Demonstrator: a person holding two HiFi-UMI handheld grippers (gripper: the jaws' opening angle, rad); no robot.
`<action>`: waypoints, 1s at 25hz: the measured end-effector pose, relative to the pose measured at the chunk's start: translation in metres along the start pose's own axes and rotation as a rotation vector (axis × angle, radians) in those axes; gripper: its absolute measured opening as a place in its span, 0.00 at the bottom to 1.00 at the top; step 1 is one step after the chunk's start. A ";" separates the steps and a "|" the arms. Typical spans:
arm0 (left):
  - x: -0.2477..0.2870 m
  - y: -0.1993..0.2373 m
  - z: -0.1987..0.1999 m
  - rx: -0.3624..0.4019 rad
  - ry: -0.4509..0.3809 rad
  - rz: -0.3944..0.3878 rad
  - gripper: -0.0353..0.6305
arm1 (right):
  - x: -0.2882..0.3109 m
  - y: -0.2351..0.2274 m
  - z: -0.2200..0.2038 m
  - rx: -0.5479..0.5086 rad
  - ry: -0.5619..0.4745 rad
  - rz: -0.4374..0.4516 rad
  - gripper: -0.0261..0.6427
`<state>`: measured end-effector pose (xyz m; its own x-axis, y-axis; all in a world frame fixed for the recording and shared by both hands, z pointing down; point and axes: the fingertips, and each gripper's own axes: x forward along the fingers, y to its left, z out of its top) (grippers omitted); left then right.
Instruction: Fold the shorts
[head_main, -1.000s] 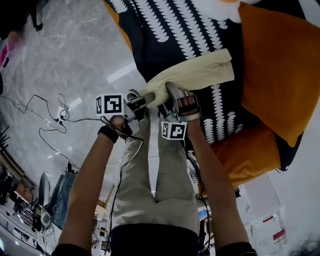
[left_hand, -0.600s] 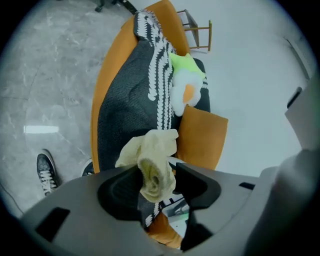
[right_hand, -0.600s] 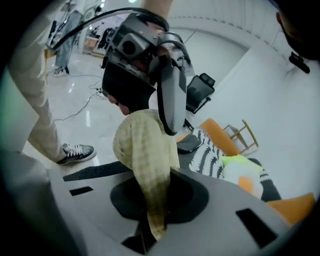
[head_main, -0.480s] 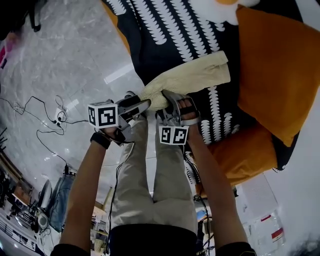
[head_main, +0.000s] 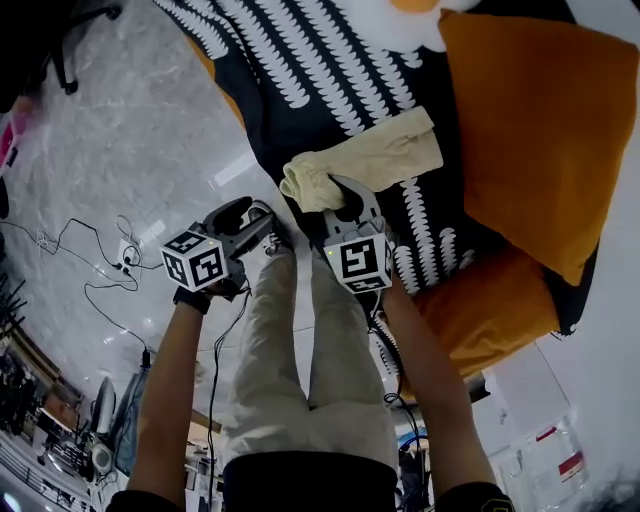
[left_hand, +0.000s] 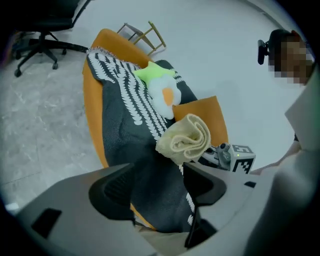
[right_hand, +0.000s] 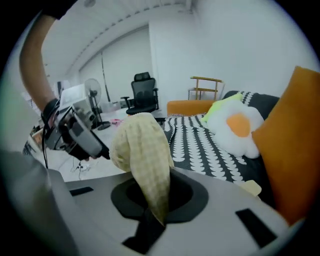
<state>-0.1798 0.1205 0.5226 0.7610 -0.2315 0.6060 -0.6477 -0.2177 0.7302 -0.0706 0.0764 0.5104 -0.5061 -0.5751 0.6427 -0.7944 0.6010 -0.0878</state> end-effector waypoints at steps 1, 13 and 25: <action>0.007 -0.008 0.001 0.003 0.005 -0.015 0.52 | -0.004 -0.009 0.005 0.051 -0.010 0.008 0.12; 0.094 -0.082 0.030 0.041 0.068 -0.167 0.51 | -0.023 -0.193 -0.105 1.254 -0.074 -0.155 0.13; 0.169 -0.103 0.033 0.475 0.260 -0.021 0.49 | -0.024 -0.199 -0.100 0.979 0.006 -0.081 0.22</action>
<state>0.0144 0.0722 0.5389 0.7191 0.0071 0.6948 -0.5315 -0.6385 0.5566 0.1332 0.0260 0.5888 -0.4385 -0.5899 0.6781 -0.7550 -0.1675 -0.6340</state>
